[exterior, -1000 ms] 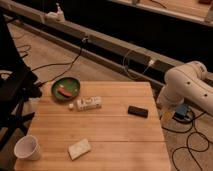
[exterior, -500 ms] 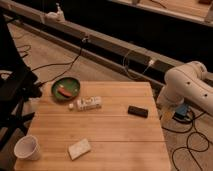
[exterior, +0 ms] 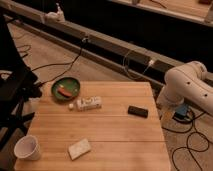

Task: Push the eraser across the table

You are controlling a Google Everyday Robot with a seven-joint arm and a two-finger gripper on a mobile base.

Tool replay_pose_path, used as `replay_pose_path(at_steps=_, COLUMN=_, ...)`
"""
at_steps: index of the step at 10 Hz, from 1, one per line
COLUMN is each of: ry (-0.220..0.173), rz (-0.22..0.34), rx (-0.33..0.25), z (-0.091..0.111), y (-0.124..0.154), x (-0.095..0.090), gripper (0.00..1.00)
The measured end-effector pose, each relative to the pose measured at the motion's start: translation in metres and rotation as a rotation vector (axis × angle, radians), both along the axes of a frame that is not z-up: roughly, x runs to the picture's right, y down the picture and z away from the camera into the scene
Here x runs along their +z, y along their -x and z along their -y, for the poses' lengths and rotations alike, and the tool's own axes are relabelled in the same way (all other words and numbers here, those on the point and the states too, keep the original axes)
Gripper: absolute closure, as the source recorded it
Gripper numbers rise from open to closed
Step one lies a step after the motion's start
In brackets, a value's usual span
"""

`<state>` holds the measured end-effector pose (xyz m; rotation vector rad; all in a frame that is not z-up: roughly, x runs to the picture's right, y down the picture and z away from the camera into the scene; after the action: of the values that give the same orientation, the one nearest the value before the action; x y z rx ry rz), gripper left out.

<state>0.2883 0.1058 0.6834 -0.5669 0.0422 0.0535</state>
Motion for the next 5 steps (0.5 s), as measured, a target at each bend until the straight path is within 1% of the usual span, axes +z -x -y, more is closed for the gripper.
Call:
replay_pose_path(at_steps=3, ry=0.015, rz=0.020, rx=0.029, z=-0.0026, y=0.0013, x=0.0020, gripper=0.66)
replay_pose_path(at_steps=5, ry=0.019, rz=0.036, rx=0.032, z=-0.0009, y=-0.0021, x=0.0063, gripper=0.88)
